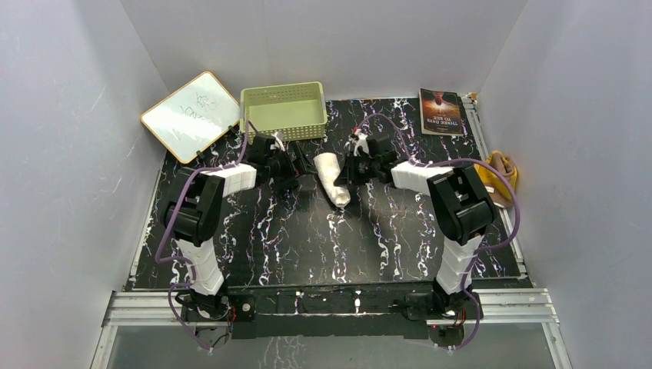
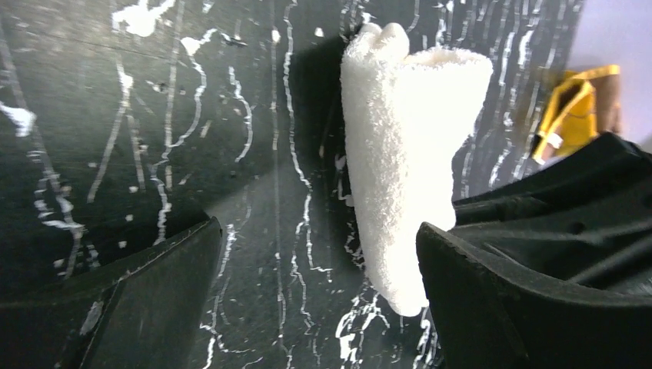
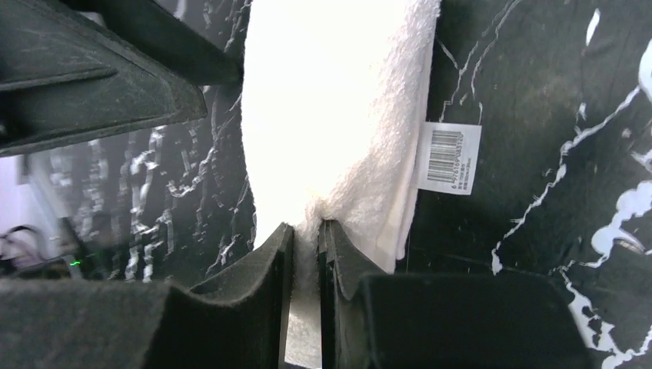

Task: Roll the towels
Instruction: Roll the towel at the center of the board, then pick up the towel at the center of the board.

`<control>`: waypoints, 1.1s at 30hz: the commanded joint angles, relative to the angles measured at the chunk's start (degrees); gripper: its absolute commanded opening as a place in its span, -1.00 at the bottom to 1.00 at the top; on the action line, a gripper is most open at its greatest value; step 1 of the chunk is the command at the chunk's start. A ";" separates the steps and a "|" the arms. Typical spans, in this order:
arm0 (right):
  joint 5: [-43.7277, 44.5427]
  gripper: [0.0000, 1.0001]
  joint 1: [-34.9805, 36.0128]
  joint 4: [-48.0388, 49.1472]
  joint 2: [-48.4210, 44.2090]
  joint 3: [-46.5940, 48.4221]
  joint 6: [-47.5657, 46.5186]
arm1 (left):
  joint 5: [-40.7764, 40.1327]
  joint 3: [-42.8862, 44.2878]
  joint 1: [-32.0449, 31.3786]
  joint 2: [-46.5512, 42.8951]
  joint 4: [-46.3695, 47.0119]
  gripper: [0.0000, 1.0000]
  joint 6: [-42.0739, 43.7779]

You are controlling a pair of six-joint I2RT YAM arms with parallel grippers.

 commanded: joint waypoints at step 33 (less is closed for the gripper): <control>-22.04 -0.79 -4.42 23.36 4.36 -8.07 16.63 | 11.78 -6.58 -3.25 4.91 29.52 0.30 -19.18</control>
